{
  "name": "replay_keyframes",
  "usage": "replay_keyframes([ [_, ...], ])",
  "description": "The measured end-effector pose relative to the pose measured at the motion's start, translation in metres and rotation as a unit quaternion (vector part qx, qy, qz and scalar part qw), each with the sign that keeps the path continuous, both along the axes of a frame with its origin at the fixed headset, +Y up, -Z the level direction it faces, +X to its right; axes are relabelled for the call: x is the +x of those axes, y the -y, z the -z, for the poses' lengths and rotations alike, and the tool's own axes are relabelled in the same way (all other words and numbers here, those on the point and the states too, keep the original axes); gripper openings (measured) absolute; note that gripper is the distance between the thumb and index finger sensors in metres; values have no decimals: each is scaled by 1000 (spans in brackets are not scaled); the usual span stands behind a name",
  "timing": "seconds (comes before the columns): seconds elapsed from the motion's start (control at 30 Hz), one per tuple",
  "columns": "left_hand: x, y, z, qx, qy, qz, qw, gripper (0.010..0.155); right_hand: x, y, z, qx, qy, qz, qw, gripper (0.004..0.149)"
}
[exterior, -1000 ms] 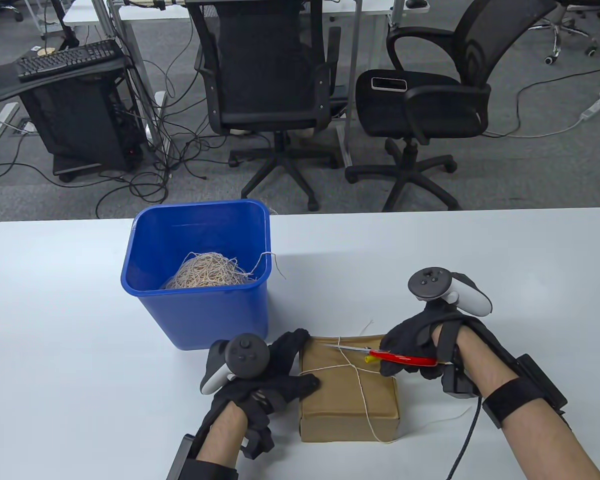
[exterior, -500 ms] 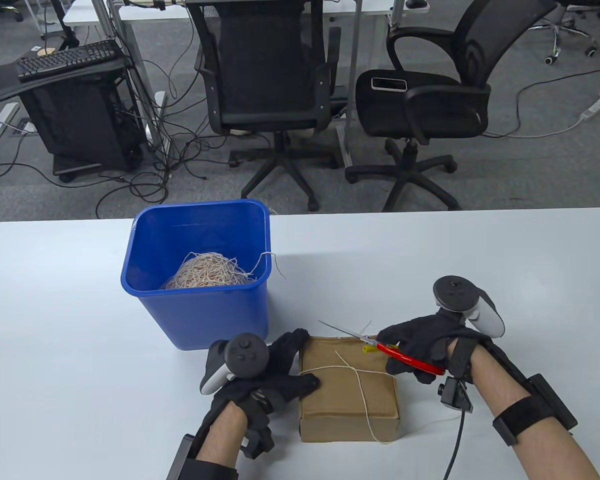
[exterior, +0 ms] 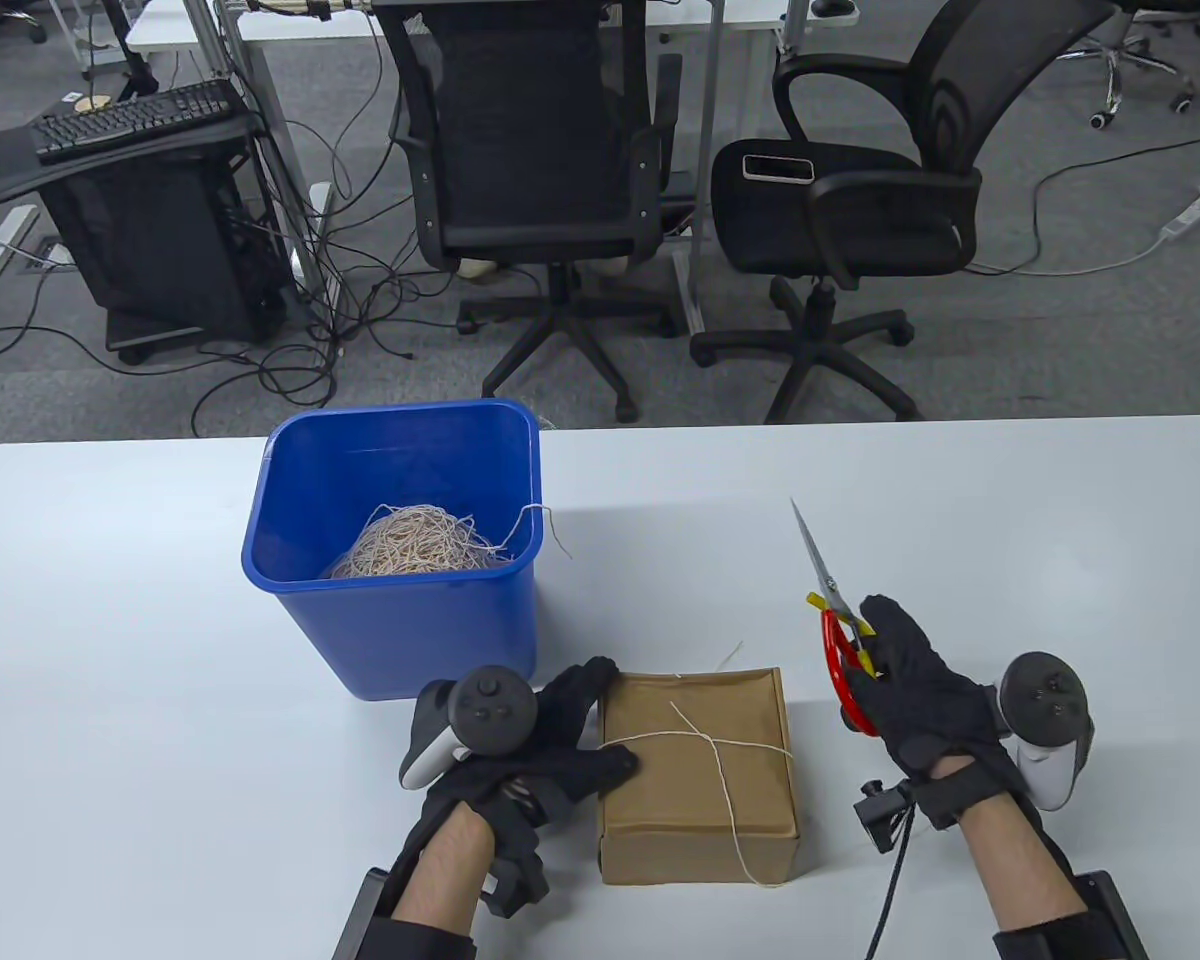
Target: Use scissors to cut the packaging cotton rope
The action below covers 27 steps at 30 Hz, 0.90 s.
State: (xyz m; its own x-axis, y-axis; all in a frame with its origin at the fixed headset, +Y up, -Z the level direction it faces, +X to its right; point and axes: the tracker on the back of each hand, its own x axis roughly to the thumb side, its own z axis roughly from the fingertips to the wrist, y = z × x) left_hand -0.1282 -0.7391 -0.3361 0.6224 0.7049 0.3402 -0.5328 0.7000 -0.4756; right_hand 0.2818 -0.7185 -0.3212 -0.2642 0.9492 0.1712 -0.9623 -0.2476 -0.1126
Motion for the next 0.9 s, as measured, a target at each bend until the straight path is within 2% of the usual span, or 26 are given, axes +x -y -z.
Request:
replay_keyframes([
  [0.13, 0, 0, 1, -4, 1, -2, 1000, 89, 18, 15, -5, -18, 58, -7, 998, 75],
  [0.37, 0, 0, 0, -2, -1, -1, 1000, 89, 39, 18, -14, -45, 127, -101, 986, 70],
  [0.57, 0, 1, -1, -3, -2, -5, 1000, 89, 49, 15, -18, -87, 170, -225, 955, 67],
  [0.9, -1, 1, -2, -3, -7, -8, 1000, 88, 55, 26, -15, -179, 203, -321, 908, 61],
])
